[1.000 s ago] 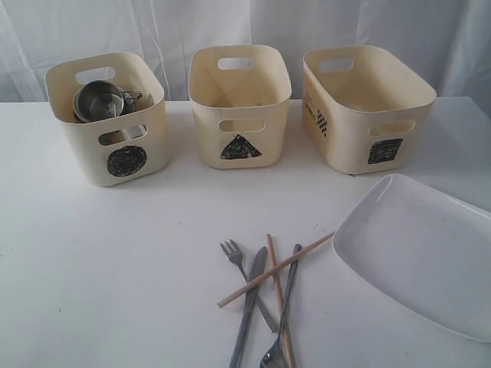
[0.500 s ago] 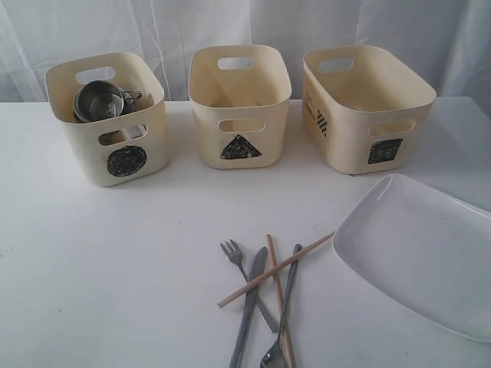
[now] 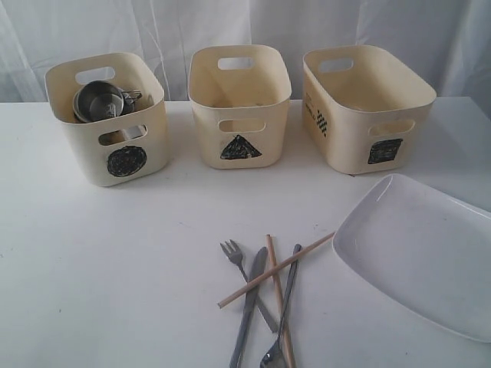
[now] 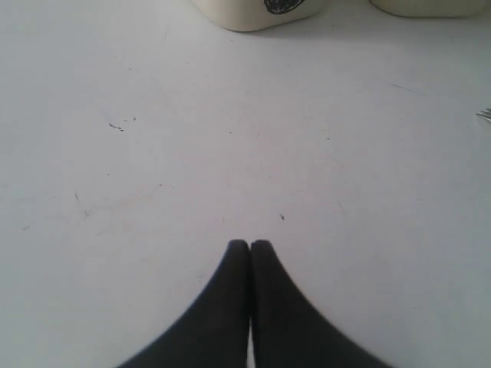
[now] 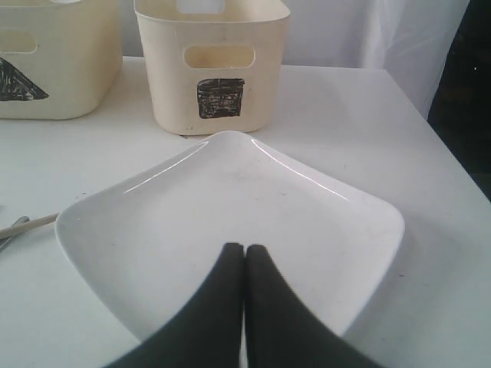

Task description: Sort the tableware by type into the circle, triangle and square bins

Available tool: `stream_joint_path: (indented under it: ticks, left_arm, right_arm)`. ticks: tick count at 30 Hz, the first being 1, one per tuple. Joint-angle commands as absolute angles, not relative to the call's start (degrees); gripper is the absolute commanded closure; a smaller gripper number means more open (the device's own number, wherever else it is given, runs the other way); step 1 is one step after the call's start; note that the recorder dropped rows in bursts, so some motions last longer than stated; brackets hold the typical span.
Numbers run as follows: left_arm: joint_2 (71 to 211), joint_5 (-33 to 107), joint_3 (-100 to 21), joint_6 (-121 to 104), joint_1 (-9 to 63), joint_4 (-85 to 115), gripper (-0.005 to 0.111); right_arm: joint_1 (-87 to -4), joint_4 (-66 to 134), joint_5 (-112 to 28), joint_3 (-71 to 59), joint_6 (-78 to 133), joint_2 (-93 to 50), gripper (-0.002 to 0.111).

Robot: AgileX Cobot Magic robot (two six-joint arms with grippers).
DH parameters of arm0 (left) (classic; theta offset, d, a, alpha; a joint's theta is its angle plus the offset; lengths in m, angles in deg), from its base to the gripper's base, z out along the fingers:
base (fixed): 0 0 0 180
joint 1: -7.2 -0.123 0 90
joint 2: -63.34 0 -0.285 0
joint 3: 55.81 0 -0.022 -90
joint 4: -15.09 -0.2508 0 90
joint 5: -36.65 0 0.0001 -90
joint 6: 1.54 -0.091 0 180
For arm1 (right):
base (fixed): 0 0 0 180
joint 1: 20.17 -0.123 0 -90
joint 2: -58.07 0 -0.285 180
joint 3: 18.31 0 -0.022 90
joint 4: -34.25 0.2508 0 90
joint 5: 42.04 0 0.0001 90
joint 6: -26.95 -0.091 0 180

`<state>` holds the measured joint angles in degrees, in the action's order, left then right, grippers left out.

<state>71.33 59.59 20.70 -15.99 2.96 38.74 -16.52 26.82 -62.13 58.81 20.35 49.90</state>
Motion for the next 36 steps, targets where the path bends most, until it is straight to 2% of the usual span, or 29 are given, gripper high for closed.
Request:
stream_joint_path:
  ticks: [1, 21, 24, 28, 30, 33, 34, 36]
  left_arm:
    - [71.13, 61.53, 21.32, -15.55, 2.67, 38.61, 0.107]
    - [71.13, 61.52, 21.32, -15.70, 2.67, 38.61, 0.107]
    - [71.13, 61.52, 21.32, -15.70, 2.67, 38.61, 0.107]
    - [71.13, 61.52, 21.32, -15.70, 2.67, 38.61, 0.107]
    - [71.13, 61.52, 21.32, -16.25, 2.67, 38.61, 0.107]
    - [71.13, 61.52, 21.32, -16.25, 2.67, 38.61, 0.107]
    - [71.13, 61.52, 21.32, -16.25, 2.67, 38.61, 0.107]
    - [71.13, 61.44, 21.32, -16.35, 2.67, 38.61, 0.107]
  right_arm:
    - [-16.15, 26.82, -61.92, 58.91, 20.80, 50.28, 0.108]
    - [-16.15, 26.53, -62.04, 58.91, 20.78, 50.28, 0.108]
    - [-16.15, 26.53, -58.01, 58.91, 21.20, 50.28, 0.108]
    - [-16.15, 34.25, -40.90, 58.91, 16.55, 50.28, 0.108]
    - [-16.15, 38.76, -24.18, 58.91, 4.61, 50.28, 0.108]
    - [-16.15, 39.29, -6.69, 58.91, 3.24, 50.28, 0.108]
    - [-16.15, 42.45, 1.25, 58.91, 5.54, 50.28, 0.108]
    - [-16.15, 57.90, 7.12, 58.48, 7.29, 50.28, 0.108]
